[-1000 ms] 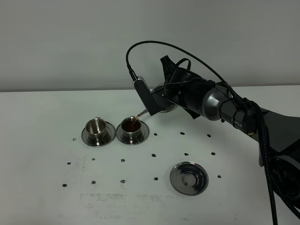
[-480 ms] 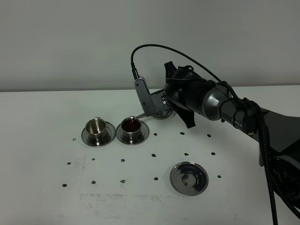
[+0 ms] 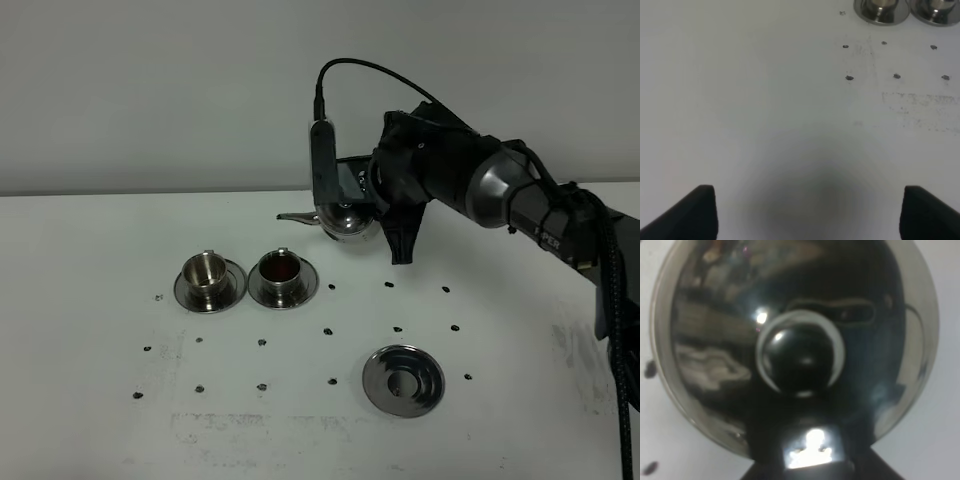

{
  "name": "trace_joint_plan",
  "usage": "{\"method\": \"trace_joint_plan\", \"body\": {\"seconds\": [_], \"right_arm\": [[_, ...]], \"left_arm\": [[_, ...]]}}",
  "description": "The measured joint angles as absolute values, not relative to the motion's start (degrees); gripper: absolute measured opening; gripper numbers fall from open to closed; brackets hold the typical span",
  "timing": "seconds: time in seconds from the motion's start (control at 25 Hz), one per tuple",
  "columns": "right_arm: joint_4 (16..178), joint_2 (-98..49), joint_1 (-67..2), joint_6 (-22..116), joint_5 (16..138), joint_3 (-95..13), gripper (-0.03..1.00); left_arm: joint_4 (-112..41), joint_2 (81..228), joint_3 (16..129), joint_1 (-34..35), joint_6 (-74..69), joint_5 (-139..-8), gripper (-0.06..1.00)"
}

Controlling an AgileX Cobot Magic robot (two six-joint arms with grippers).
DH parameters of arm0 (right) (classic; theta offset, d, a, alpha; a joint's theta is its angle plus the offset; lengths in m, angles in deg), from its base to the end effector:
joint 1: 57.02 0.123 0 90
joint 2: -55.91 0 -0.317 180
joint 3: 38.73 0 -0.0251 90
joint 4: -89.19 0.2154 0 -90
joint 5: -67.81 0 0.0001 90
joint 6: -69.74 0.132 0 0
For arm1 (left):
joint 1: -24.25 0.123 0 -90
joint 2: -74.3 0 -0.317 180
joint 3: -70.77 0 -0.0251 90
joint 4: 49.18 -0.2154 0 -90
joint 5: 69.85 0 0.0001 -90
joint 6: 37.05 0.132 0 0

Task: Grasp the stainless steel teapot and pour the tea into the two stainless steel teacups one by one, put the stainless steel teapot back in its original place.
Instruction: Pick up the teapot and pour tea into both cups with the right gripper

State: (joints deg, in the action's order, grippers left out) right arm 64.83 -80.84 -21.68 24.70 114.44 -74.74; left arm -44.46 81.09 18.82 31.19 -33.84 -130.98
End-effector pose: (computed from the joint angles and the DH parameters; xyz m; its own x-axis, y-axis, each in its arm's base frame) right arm 0.4470 0.2684 0.2219 0.0541 -0.9972 -0.0518 -0.7802 -0.0099 -0.6254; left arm -0.0281 -0.0130 0.2282 -0.4940 -0.0439 -0.8683 -0.0504 0.9985 -0.0218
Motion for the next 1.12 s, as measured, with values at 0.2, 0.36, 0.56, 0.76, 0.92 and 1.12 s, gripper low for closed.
{"method": "trace_joint_plan", "body": {"seconds": [0.2,0.36,0.56,0.76,0.92,1.12], "right_arm": [[75.49,-78.45,-22.82,34.54,121.22,-74.74,0.17],[82.42,-78.14,-23.43,46.44,125.74,-74.74,0.17],[85.17,-78.14,-24.21,54.22,125.99,-72.91,0.17],[86.33,-78.14,-25.04,55.6,123.36,-68.71,0.17],[88.21,-78.42,-24.99,56.08,121.39,-67.25,0.17],[89.19,-80.36,-24.99,56.08,120.68,-67.25,0.17]], "left_arm": [[-44.46,81.09,18.82,31.19,-33.84,-130.98,0.72],[-44.46,81.09,18.82,31.19,-33.84,-130.98,0.72],[-44.46,81.09,18.82,31.19,-33.84,-130.98,0.72],[-44.46,81.09,18.82,31.19,-33.84,-130.98,0.72],[-44.46,81.09,18.82,31.19,-33.84,-130.98,0.72],[-44.46,81.09,18.82,31.19,-33.84,-130.98,0.72]]}}
